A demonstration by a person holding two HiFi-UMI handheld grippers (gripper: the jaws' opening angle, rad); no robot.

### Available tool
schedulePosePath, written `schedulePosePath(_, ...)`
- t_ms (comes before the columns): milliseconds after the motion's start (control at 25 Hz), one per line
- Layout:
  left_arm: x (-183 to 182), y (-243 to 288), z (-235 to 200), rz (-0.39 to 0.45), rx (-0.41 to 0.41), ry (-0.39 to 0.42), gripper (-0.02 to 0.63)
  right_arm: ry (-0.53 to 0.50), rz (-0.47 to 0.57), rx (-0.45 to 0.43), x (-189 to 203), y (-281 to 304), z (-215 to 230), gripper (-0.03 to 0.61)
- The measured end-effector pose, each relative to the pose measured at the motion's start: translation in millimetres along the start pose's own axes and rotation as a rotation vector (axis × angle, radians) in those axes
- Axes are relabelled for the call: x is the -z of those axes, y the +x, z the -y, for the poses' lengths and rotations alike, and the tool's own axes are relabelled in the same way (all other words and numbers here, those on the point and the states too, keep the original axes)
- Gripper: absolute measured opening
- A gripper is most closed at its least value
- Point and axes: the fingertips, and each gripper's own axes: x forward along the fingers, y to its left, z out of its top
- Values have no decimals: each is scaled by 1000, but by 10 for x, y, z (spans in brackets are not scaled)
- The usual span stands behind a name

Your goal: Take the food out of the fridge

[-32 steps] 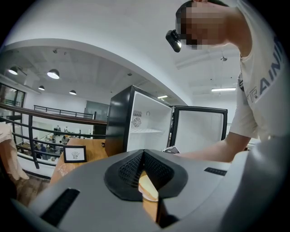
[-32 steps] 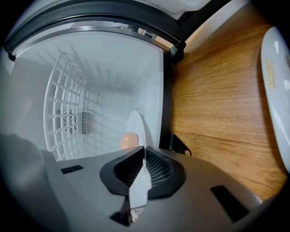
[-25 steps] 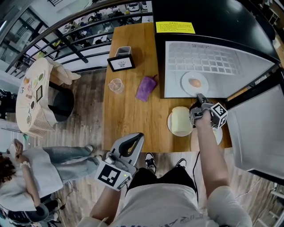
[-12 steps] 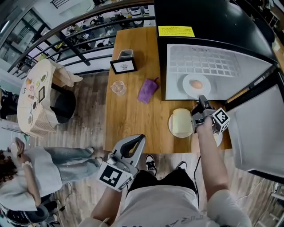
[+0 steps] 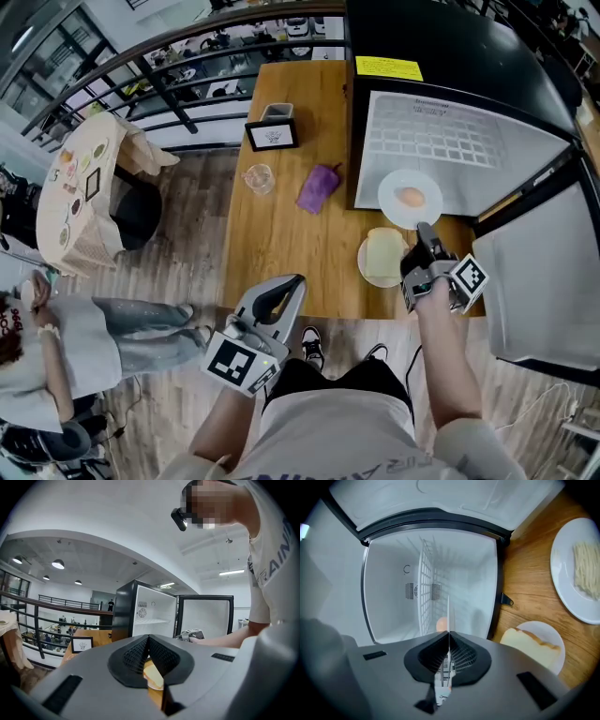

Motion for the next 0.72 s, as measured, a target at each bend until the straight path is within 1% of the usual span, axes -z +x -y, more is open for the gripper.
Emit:
schedulePosePath(160, -20, -100, 26, 26, -11, -16, 6, 9, -71, 3, 305, -162, -34, 26)
schedulePosePath(280, -6, -182, 32, 28, -30, -17, 6, 7, -130, 5, 568, -232, -26, 26)
schedulePosePath(720, 121, -595, -96, 18, -147, -39, 6, -50, -389, 47, 1509, -139, 300, 26)
